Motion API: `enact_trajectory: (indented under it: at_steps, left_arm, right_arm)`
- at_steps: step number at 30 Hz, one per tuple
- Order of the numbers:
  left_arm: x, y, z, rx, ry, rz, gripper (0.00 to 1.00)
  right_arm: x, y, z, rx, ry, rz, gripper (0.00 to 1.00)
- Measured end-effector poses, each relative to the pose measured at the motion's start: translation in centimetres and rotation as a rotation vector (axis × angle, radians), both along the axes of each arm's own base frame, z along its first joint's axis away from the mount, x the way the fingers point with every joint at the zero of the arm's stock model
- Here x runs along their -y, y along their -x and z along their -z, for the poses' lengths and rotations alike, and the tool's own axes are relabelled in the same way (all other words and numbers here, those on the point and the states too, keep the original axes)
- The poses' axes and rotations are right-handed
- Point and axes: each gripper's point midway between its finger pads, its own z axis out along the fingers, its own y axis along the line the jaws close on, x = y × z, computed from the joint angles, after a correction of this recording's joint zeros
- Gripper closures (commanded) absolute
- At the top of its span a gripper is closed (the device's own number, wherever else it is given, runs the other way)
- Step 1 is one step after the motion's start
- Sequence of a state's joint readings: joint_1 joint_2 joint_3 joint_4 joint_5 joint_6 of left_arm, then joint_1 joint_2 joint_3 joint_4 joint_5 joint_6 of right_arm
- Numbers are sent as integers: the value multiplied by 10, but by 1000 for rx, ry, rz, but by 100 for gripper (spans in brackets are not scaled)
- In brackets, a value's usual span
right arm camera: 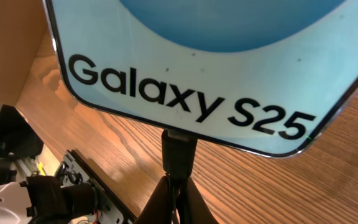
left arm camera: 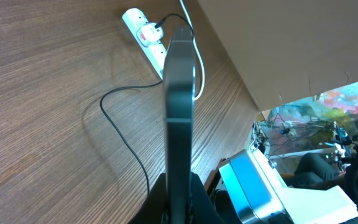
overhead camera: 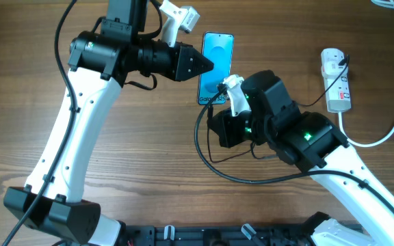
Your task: Plug charger to phone and switch on socket
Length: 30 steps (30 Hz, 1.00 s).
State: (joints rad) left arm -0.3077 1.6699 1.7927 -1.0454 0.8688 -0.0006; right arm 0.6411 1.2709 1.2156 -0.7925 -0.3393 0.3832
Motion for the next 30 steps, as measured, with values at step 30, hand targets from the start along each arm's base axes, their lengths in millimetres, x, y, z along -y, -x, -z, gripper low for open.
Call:
enact_trajectory:
  at_steps: [30]
  left_arm:
    - [0,0,0,3,1,0,96]
  right_arm:
    - [-1,-2,-2,23,0,-15,96]
